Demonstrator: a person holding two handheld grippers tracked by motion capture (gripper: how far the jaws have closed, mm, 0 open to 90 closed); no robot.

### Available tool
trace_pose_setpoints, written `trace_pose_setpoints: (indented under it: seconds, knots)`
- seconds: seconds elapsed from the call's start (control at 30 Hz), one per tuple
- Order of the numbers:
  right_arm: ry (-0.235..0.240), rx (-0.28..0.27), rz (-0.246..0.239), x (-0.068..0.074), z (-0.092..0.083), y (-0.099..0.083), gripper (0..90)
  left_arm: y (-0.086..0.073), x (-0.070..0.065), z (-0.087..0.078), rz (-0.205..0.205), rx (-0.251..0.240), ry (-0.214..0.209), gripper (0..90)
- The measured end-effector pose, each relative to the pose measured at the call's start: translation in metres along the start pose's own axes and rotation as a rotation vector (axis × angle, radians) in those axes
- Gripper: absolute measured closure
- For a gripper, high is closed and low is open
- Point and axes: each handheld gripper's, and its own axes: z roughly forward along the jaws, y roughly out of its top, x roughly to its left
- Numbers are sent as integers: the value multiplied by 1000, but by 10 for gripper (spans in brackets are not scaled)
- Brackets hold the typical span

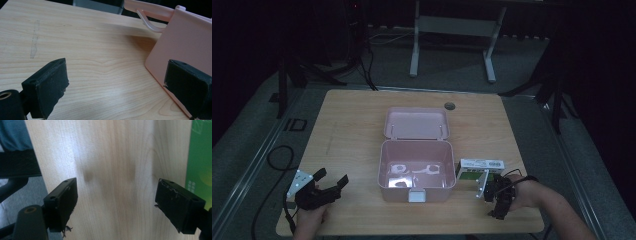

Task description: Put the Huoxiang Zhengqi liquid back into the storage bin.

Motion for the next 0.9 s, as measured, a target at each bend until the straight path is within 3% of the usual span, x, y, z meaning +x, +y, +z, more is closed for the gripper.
trace_pose_setpoints:
  seconds: [0.43, 0.53, 0.63, 0.9]
  knots:
    - [5, 2, -52, 1, -12, 15, 153, 0, 2, -1, -4, -1, -2, 53]
    - [27, -16, -72, 0, -20, 17, 152, 0, 2, 0, -3, 1, -1, 53]
    - [32, -30, -62, -2, -29, 19, 135, 0, 2, 0, -3, 1, -2, 53]
    - [-8, -38, -58, -10, -55, 22, 127, 0, 2, 0, -3, 1, -3, 53]
